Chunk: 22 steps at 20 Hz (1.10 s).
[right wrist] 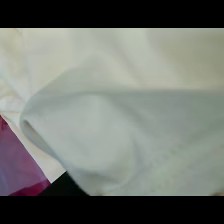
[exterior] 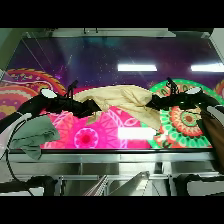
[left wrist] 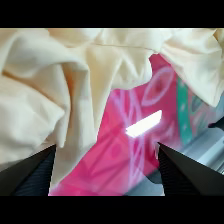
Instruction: Fold the shirts.
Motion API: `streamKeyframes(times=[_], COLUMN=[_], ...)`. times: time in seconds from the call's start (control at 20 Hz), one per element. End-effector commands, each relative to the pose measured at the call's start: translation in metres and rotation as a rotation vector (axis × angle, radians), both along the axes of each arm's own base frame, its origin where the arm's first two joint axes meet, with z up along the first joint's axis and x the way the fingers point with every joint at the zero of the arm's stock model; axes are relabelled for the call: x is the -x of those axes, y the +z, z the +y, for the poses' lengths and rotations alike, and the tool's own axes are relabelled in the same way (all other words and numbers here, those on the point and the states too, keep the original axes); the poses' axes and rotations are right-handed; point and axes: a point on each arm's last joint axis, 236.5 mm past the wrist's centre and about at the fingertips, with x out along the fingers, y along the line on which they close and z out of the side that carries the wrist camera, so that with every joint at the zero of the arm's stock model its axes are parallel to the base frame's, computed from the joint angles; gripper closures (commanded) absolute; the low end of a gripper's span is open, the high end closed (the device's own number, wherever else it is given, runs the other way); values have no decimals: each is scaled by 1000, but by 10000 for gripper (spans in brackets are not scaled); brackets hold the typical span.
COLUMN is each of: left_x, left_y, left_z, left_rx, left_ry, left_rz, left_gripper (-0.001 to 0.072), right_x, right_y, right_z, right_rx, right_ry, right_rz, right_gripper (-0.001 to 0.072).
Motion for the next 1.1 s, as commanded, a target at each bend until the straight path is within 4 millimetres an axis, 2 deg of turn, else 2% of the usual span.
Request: streamKeyframes(times=[0.0,0.05,0.1,0.15,0.25,0.35,0.45,0.6,0.7,0.75,0.85,0.95,1.05], left_x=[-5,-5,-5,-4,-5,-9,-18,-48,-63,-68,-69,-55,-32], left_y=[-17,-24,-29,-34,-34,-17,17,85,140,170,232,296,363], left_z=[-7,-7,-6,-6,-5,-12,-21,-17,2,15,43,64,77], left_rx=[-40,-46,-51,-55,-54,-28,9,46,68,76,83,78,64], left_ry=[25,25,29,32,34,0,-41,-29,-2,17,49,57,66], left_rz=[-6,5,15,23,24,6,-48,-220,-332,-393,-517,-652,-813], left_gripper=[-1,10,83,240,695,689,688,688,688,689,688,689,688], right_x=[2,3,4,5,8,10,15,21,23,22,18,18,28], right_y=[0,1,1,1,2,3,5,13,38,59,115,187,265], right_z=[2,2,3,4,6,7,10,13,12,9,-2,-14,-24], right_rx=[-6,-8,-11,-15,-22,-28,-40,-53,-60,-60,-45,-4,56], right_ry=[7,10,14,19,29,36,52,93,133,145,143,131,112], right_rz=[6,8,11,15,22,26,38,27,-35,-83,-216,-398,-602], right_gripper=[698,698,697,698,697,697,698,698,698,698,697,697,697])
